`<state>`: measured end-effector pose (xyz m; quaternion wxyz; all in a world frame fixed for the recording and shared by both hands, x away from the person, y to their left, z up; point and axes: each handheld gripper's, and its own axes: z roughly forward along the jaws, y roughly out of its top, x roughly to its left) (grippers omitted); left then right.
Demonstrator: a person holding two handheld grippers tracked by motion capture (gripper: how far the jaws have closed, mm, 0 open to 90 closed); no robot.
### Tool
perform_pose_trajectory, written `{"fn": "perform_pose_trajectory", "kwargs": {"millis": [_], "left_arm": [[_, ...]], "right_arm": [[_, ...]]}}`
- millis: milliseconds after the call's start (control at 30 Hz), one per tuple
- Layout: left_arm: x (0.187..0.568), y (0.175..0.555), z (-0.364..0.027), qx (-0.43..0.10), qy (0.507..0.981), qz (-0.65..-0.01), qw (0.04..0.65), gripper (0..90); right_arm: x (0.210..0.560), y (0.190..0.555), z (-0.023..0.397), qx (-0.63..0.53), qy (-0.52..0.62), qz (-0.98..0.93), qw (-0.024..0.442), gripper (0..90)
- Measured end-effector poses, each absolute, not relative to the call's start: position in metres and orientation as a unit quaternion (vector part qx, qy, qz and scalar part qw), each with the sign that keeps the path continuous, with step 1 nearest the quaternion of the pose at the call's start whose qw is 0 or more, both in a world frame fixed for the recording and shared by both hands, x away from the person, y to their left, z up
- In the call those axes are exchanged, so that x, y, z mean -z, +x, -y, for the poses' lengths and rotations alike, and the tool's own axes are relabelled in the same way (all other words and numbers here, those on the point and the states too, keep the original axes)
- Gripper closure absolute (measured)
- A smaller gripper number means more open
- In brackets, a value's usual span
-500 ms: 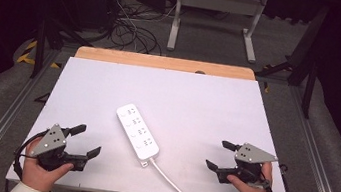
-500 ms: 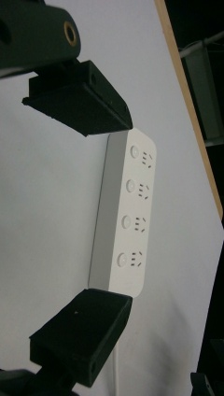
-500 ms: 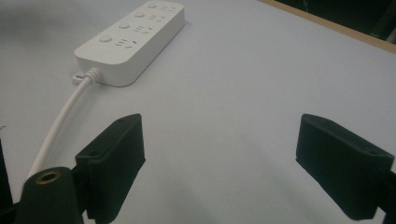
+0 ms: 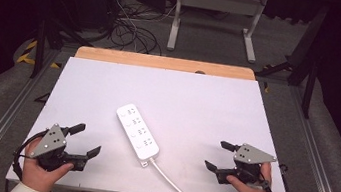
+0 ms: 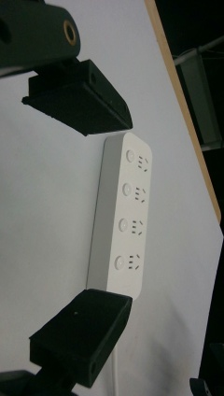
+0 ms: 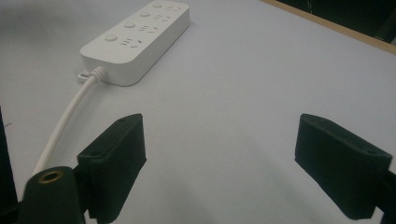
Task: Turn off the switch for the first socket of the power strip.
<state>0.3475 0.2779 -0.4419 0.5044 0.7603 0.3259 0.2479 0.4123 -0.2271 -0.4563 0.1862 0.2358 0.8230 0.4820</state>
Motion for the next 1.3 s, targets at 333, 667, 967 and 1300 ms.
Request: {"fn": "perform_pose_trajectory", "kwargs": {"millis": [333,667,967,1300], "left_arm": [[0.435,0.346,-0.276,-0.242,0.769,-0.324,0.495,17.8],[0.422,0.352,-0.267,-0.232,0.777,-0.315,0.493,20.5],[0.412,0.361,-0.252,-0.224,0.785,-0.303,0.492,22.2],[0.404,0.373,-0.233,-0.220,0.794,-0.290,0.488,24.6]], "right_arm": [[0.457,0.412,0.226,-0.480,0.236,-0.825,0.186,17.5],[0.459,0.413,0.225,-0.477,0.235,-0.828,0.181,18.0],[0.460,0.413,0.224,-0.476,0.233,-0.829,0.179,18.5],[0.460,0.414,0.224,-0.476,0.233,-0.830,0.176,18.6]]}}
